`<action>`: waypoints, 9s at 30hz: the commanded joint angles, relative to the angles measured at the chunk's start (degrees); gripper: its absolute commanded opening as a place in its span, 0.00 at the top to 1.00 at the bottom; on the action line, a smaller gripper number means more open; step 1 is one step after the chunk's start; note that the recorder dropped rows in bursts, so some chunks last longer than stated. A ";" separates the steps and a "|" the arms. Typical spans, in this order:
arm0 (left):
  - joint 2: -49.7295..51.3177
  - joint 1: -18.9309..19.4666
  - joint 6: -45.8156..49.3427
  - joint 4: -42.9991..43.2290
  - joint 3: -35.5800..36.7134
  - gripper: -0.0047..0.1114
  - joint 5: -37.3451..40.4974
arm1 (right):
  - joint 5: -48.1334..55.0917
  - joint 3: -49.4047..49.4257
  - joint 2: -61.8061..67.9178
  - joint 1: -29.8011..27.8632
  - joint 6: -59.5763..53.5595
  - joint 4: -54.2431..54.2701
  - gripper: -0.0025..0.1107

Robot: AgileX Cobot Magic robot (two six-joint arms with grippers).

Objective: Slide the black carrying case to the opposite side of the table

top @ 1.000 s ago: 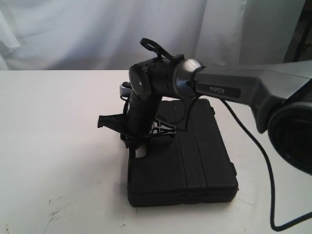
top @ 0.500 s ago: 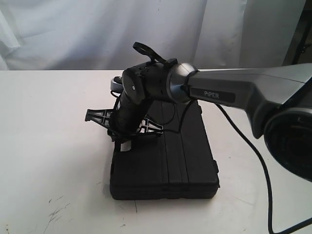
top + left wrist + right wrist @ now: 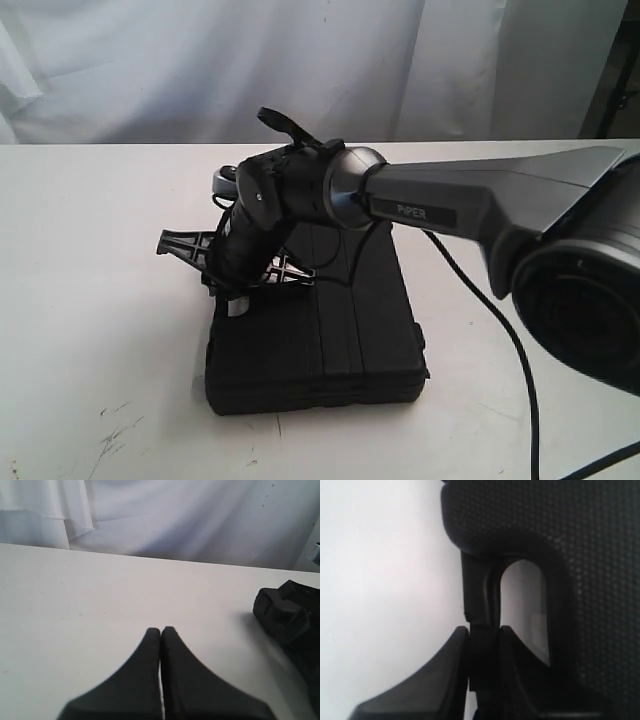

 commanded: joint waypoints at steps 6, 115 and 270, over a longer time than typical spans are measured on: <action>-0.20 0.10 0.13 0.02 0.29 0.96 -0.38 | -1.60 -8.37 3.55 0.59 0.30 2.35 0.98; -0.20 0.10 0.13 0.02 0.29 0.96 -0.38 | -1.95 42.62 -66.65 -7.11 -25.60 -15.55 0.98; -0.20 0.10 0.13 0.02 0.29 0.96 -0.38 | -18.12 104.87 -134.56 -45.35 -39.60 -7.42 0.98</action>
